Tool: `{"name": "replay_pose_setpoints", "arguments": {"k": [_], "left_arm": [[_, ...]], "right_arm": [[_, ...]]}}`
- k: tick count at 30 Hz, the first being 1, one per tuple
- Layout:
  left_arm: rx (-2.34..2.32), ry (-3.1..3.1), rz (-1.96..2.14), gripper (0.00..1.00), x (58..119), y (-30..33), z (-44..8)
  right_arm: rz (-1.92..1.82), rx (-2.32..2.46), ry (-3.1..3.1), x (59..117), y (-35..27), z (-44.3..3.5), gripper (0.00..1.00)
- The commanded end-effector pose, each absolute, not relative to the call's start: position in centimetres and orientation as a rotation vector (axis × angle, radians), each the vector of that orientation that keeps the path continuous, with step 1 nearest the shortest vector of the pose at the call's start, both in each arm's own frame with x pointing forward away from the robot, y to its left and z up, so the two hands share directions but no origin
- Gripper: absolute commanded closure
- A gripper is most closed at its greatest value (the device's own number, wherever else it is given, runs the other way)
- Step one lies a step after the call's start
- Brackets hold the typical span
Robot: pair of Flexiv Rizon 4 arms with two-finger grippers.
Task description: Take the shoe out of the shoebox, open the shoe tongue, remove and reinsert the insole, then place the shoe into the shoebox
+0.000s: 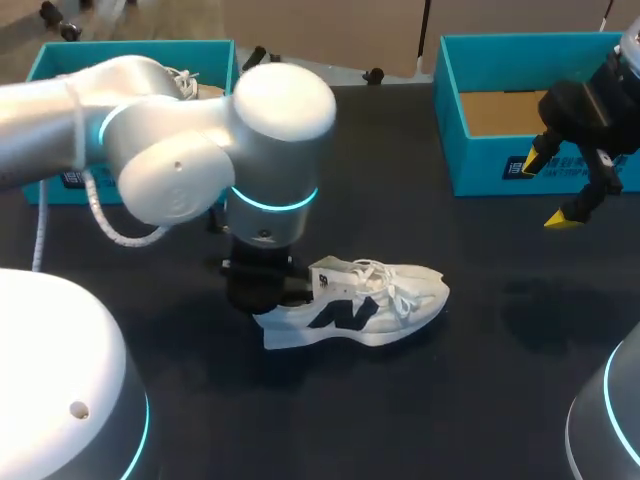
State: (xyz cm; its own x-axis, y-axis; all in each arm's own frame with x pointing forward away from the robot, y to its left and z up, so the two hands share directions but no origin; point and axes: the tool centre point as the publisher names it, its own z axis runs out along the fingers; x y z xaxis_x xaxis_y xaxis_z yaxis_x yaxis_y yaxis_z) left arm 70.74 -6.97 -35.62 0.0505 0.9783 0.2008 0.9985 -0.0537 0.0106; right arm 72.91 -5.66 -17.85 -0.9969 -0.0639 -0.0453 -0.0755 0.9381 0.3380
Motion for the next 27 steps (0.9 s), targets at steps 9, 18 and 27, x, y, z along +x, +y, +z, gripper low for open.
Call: {"name": "replay_pose_setpoints", "arguments": {"k": [9, 18, 27], "left_arm": [[-2.164, -2.015, -0.319, 1.00, 72.6, -8.6, -38.7], [-2.167, -2.045, -0.302, 0.49, 72.8, -8.4, -39.1], [-2.172, -2.128, -0.205, 0.00, 73.0, -8.1, -35.3]], "right_arm": [[0.534, -0.110, 3.061, 73.0, -5.6, -17.9, 0.00], [0.534, -0.110, 3.061, 73.0, -5.6, -17.9, 0.00], [0.534, -0.110, 3.061, 73.0, -5.6, -17.9, 0.00]]}}
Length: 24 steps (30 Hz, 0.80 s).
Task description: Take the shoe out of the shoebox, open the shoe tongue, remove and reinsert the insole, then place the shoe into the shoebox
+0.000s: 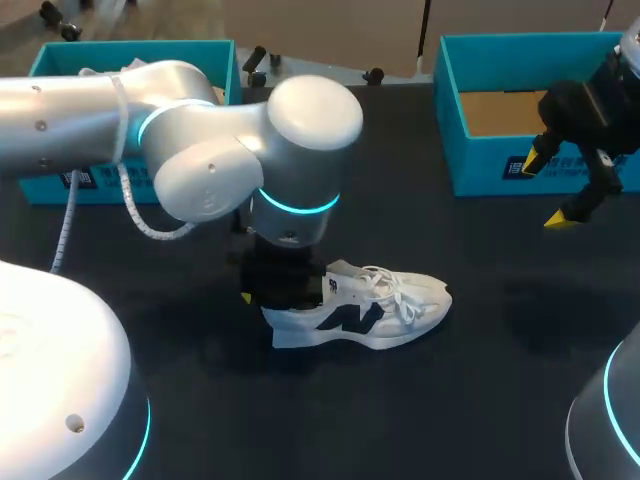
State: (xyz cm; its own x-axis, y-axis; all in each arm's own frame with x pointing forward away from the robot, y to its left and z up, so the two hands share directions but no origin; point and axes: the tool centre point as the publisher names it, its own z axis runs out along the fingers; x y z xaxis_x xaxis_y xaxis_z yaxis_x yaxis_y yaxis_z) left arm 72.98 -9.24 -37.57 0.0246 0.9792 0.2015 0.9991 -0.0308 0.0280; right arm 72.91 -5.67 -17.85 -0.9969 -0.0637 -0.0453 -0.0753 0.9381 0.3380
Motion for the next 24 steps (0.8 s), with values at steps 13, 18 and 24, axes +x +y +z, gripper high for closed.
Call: {"name": "replay_pose_setpoints", "arguments": {"k": [13, 18, 24], "left_arm": [[-2.122, -2.281, 0.194, 0.00, 73.6, -8.2, -29.6], [-2.043, -2.342, 0.394, 0.00, 74.2, -7.1, -28.0], [-1.938, -2.366, 0.707, 0.00, 75.0, -4.9, -27.2]], "right_arm": [[0.534, -0.110, 3.061, 73.0, -5.6, -17.9, 0.00], [0.534, -0.110, 3.061, 73.0, -5.6, -17.9, 0.00], [0.534, -0.110, 3.061, 73.0, -5.6, -17.9, 0.00]]}}
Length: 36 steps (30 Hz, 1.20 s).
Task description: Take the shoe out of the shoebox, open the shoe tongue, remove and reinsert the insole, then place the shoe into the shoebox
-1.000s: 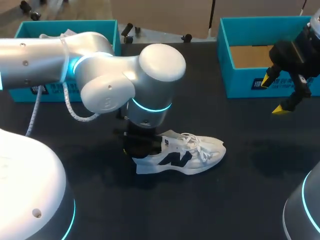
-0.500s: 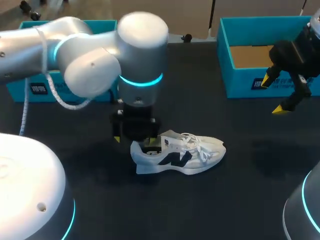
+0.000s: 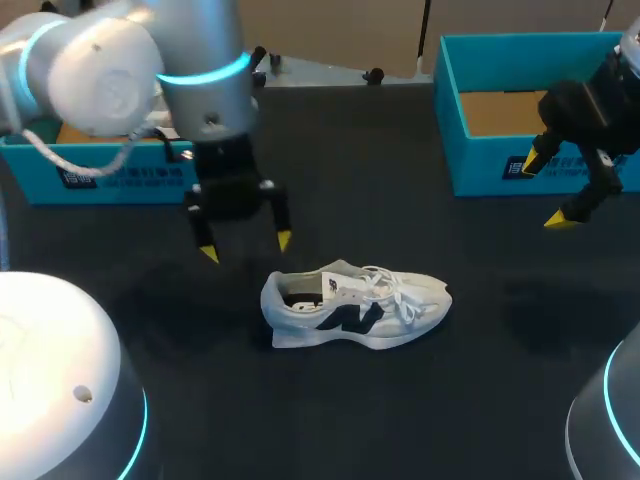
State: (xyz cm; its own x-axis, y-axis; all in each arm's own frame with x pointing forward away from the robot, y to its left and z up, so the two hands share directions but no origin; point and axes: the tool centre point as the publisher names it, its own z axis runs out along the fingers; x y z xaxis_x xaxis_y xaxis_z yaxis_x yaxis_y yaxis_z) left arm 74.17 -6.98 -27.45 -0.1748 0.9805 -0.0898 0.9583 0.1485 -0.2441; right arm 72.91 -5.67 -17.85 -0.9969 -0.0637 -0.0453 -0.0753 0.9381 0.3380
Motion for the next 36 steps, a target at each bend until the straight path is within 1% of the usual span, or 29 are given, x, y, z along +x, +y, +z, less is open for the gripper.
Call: {"name": "replay_pose_setpoints", "arguments": {"k": [1, 6, 16, 36], "left_arm": [[-1.922, -2.359, 0.788, 0.00, 75.0, -4.6, -27.3], [-1.821, -2.388, 0.965, 0.00, 75.1, -3.2, -28.0], [-1.683, -2.451, 1.084, 0.00, 73.7, -1.2, -29.3], [-1.673, -2.428, 1.089, 0.00, 73.1, -0.6, -29.8]], "right_arm": [[0.534, -0.110, 3.061, 73.0, -5.6, -17.9, 0.00], [0.534, -0.110, 3.061, 73.0, -5.6, -17.9, 0.00], [0.534, -0.110, 3.061, 73.0, -5.6, -17.9, 0.00], [0.534, -0.110, 3.061, 73.0, -5.6, -17.9, 0.00]]}}
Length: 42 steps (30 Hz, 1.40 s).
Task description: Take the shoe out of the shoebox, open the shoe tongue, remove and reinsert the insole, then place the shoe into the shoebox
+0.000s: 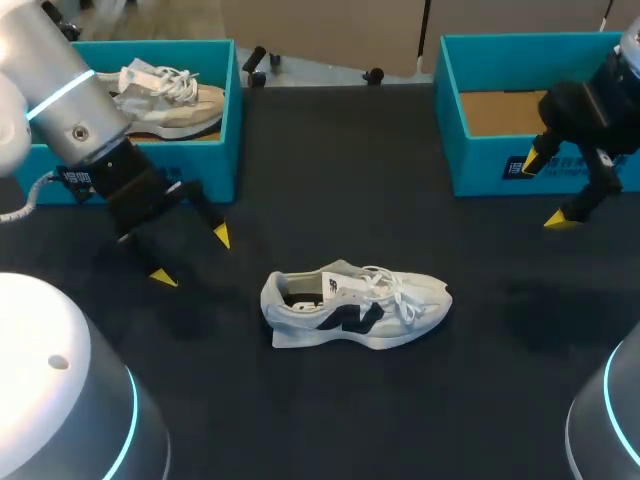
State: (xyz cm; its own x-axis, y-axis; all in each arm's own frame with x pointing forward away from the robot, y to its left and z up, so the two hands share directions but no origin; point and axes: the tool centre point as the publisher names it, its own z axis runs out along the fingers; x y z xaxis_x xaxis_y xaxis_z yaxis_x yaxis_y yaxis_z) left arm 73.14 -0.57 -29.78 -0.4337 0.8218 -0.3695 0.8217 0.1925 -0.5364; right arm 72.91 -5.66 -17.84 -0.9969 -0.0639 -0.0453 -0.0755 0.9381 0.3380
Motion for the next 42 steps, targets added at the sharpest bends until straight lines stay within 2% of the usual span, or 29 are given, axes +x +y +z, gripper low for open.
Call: {"name": "replay_pose_setpoints", "arguments": {"k": [1, 4, 17, 31, 42], "left_arm": [[-1.673, -2.428, 1.089, 0.00, 73.1, -0.6, -29.8], [-1.673, -2.428, 1.089, 0.00, 73.1, -0.6, -29.8], [-1.081, -2.544, 1.462, 0.00, 72.9, 3.9, -29.0], [-0.468, -2.560, 1.649, 0.00, 73.4, 7.3, -32.1], [-0.221, -2.502, 1.845, 0.00, 73.8, 7.2, -34.9]], "right_arm": [[0.534, -0.110, 3.061, 73.0, -5.6, -17.9, 0.00], [0.534, -0.110, 3.061, 73.0, -5.6, -17.9, 0.00], [0.534, -0.110, 3.061, 73.0, -5.6, -17.9, 0.00], [0.534, -0.110, 3.061, 73.0, -5.6, -17.9, 0.00], [0.534, -0.110, 3.061, 73.0, -5.6, -17.9, 0.00]]}}
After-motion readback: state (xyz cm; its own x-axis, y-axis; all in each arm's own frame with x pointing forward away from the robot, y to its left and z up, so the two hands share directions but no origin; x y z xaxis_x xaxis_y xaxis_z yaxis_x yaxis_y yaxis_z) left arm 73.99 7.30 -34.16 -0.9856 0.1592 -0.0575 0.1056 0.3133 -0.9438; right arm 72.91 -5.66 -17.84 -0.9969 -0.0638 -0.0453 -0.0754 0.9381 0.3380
